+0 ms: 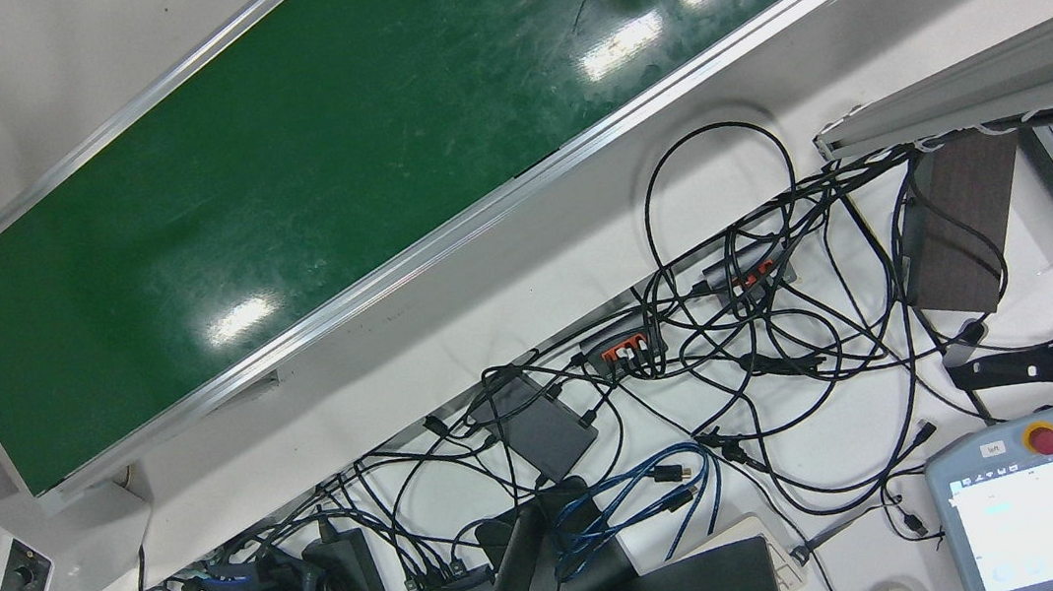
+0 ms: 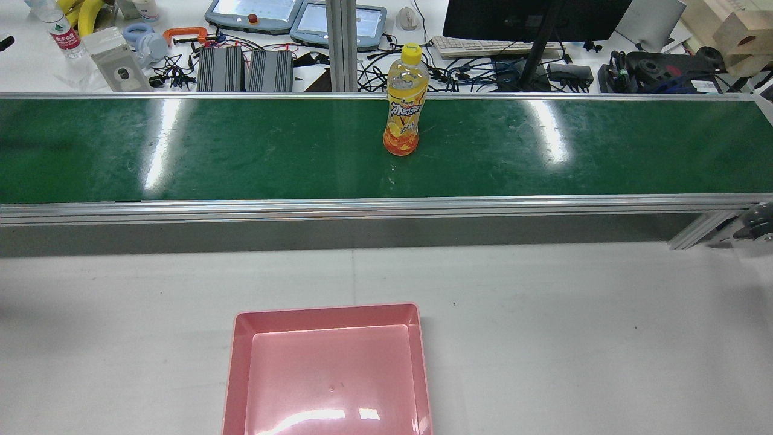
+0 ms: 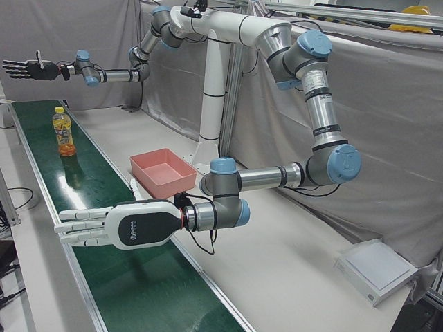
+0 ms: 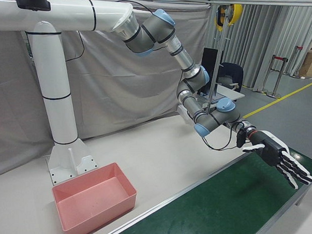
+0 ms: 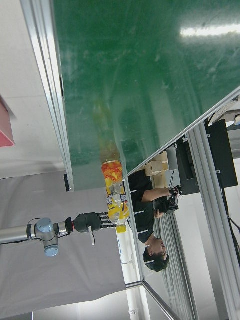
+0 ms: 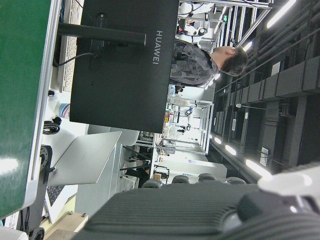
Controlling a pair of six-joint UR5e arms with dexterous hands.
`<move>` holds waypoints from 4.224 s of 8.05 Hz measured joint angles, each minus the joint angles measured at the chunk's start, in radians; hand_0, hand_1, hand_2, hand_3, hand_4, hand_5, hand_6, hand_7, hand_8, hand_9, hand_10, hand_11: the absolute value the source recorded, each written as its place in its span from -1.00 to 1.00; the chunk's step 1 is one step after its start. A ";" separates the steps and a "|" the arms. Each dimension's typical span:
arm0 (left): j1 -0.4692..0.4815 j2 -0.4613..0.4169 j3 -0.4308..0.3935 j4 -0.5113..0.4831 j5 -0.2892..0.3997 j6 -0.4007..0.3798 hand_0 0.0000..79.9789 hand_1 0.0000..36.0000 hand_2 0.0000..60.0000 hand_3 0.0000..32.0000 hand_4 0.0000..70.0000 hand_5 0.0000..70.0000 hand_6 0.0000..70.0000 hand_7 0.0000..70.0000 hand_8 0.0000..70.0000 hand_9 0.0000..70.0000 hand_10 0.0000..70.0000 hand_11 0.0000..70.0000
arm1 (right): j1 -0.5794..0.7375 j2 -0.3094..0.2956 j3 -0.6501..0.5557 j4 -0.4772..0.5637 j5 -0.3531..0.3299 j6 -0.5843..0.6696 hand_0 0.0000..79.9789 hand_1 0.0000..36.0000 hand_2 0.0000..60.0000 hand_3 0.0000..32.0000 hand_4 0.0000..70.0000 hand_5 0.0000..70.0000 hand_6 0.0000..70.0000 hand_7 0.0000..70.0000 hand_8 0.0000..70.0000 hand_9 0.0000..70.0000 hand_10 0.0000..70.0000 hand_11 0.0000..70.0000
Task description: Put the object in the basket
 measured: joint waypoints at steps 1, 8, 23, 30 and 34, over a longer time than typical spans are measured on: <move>0.000 0.000 0.000 0.000 0.000 0.000 0.27 -0.15 -1.00 -1.00 -0.89 -0.82 -1.00 -1.00 -1.00 -1.00 -0.82 -0.68 | 0.000 0.000 0.000 0.000 0.000 0.000 -1.00 -1.00 -1.00 -1.00 -1.00 -1.00 -1.00 -1.00 -1.00 -1.00 -1.00 -1.00; 0.000 0.001 0.001 0.000 0.000 0.000 0.28 -0.15 -1.00 -1.00 -0.88 -0.81 -1.00 -1.00 -1.00 -1.00 -0.82 -0.68 | 0.000 -0.001 -0.001 0.000 0.000 0.000 -1.00 -1.00 -1.00 -1.00 -1.00 -1.00 -1.00 -1.00 -1.00 -1.00 -1.00 -1.00; 0.180 -0.186 -0.114 0.181 -0.001 0.095 0.29 -0.21 -1.00 -1.00 -0.93 -0.88 -1.00 -1.00 -1.00 -1.00 -0.80 -0.65 | 0.000 0.000 -0.002 0.000 0.000 0.000 -1.00 -1.00 -1.00 -1.00 -1.00 -1.00 -1.00 -1.00 -1.00 -1.00 -1.00 -1.00; 0.350 -0.324 -0.073 0.263 -0.056 0.177 0.22 -0.31 -1.00 -1.00 -0.95 -0.93 -1.00 -1.00 -1.00 -1.00 -0.80 -0.65 | 0.000 -0.001 -0.002 0.000 0.000 0.000 -1.00 -1.00 -1.00 -1.00 -1.00 -1.00 -1.00 -1.00 -1.00 -1.00 -1.00 -1.00; 0.348 -0.321 -0.027 0.223 -0.121 0.187 0.24 -0.30 -1.00 -1.00 -0.98 -0.95 -1.00 -1.00 -1.00 -1.00 -0.83 -0.69 | 0.000 -0.001 -0.001 0.000 0.000 0.000 -1.00 -1.00 -1.00 -1.00 -1.00 -1.00 -1.00 -1.00 -1.00 -1.00 -1.00 -1.00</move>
